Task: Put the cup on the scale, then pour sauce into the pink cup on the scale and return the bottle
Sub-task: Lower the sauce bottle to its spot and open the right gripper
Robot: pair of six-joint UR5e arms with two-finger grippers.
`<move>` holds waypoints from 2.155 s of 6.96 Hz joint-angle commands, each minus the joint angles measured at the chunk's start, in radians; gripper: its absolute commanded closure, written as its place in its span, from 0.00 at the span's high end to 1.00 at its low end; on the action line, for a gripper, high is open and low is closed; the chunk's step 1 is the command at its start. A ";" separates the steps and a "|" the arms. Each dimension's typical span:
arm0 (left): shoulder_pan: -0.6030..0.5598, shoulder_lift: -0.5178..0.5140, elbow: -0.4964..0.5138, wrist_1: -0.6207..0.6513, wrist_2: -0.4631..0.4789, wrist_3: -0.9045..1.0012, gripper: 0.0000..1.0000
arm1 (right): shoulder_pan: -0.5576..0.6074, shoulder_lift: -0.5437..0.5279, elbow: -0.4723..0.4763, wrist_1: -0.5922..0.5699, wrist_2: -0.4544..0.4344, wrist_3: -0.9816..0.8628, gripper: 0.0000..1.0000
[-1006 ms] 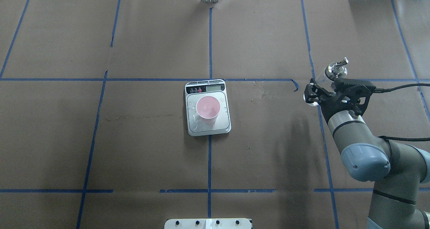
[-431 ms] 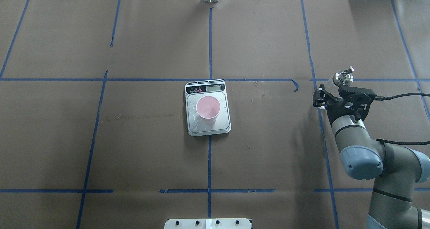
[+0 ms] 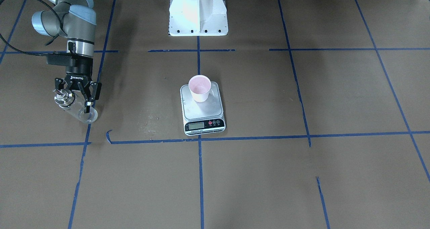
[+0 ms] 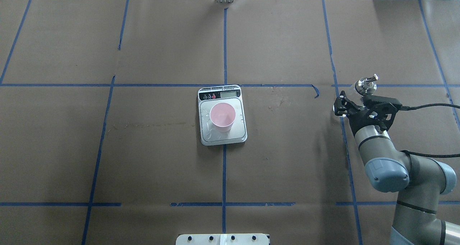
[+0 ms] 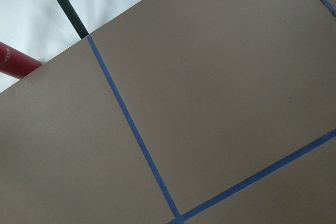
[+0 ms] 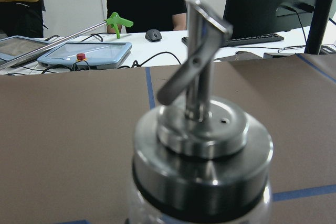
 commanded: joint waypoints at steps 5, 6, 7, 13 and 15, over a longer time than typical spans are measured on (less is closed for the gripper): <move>0.002 -0.002 0.003 0.001 0.002 0.001 1.00 | -0.008 0.004 -0.012 0.007 0.011 -0.015 0.56; 0.000 -0.002 0.003 0.001 0.002 0.001 1.00 | -0.008 0.004 -0.012 0.007 0.009 -0.038 1.00; 0.000 -0.002 0.003 0.001 0.002 0.001 1.00 | -0.007 0.004 -0.009 0.005 0.017 -0.042 1.00; 0.000 0.007 0.002 -0.001 0.000 0.003 1.00 | 0.067 -0.017 0.283 -0.378 0.467 -0.167 1.00; 0.000 0.007 0.000 -0.001 0.000 0.003 1.00 | 0.140 -0.036 0.378 -0.545 0.666 -0.294 1.00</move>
